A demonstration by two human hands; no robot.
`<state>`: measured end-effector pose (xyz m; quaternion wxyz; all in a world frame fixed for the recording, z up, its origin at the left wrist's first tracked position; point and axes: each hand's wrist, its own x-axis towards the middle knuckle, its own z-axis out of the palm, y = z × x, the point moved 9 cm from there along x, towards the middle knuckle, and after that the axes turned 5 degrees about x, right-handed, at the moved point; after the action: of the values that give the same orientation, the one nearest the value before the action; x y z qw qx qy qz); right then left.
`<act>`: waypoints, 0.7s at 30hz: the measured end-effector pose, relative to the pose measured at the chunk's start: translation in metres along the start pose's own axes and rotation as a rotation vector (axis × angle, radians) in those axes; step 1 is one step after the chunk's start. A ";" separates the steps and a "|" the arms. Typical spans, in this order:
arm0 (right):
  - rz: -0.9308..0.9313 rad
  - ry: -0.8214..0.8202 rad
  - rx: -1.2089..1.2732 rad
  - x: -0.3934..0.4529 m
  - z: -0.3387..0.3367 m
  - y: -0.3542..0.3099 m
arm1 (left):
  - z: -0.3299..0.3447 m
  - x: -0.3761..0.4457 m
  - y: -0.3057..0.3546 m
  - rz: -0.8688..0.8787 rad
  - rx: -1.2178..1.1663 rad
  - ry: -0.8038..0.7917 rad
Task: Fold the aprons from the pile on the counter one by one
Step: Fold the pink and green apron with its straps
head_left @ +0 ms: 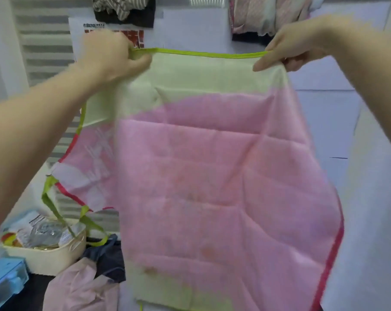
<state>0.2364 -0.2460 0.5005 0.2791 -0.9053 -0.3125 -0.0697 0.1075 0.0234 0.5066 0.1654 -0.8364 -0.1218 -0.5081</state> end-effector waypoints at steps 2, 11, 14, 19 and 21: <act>0.027 0.038 -0.121 0.009 0.002 0.023 | 0.016 0.001 0.024 0.059 0.036 -0.095; 0.246 -0.124 -0.384 0.034 0.196 0.214 | 0.251 -0.179 0.086 0.131 -0.098 -0.982; 0.342 -0.214 -0.352 0.017 0.269 0.268 | 0.300 -0.258 0.106 0.112 -0.144 -1.125; 0.405 -0.157 -0.377 -0.016 0.330 0.349 | 0.329 -0.333 0.127 0.022 -0.269 -1.090; 0.368 -0.101 -0.456 -0.021 0.336 0.363 | 0.330 -0.339 0.127 0.000 -0.257 -0.998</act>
<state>0.4229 -0.3086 0.0457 0.0605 -0.9884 -0.1330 -0.0411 0.2678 0.0268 0.0438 -0.0171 -0.9906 -0.1226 -0.0579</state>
